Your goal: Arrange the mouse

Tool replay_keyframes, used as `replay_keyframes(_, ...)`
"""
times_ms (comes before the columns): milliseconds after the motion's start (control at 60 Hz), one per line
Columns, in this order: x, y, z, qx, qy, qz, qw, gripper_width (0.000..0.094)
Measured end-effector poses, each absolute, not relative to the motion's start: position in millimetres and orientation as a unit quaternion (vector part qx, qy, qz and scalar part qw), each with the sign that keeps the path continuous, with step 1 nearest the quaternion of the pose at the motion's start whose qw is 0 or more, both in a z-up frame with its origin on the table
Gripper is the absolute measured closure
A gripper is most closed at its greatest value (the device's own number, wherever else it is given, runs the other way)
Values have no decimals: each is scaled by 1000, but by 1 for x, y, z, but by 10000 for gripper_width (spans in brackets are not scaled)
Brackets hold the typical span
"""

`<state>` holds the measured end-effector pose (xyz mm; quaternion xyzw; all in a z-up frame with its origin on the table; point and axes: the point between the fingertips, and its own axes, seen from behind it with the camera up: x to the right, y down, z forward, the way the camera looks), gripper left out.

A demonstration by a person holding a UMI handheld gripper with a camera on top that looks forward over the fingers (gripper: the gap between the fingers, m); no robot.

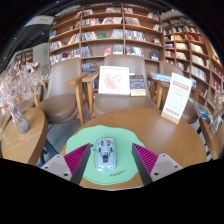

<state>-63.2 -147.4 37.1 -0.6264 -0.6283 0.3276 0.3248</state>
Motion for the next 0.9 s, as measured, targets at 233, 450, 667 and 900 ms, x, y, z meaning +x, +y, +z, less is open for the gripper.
replay_keyframes(233, 59, -89, 124, -607, -620, 337, 365, 87)
replay_keyframes(450, 179, -46, 124, -623, -610, 339, 352, 78)
replay_keyframes(667, 231, -13, 113, -628, -606, 320, 368, 78)
replay_keyframes(900, 244, -2, 115, -620, -607, 324, 376, 81)
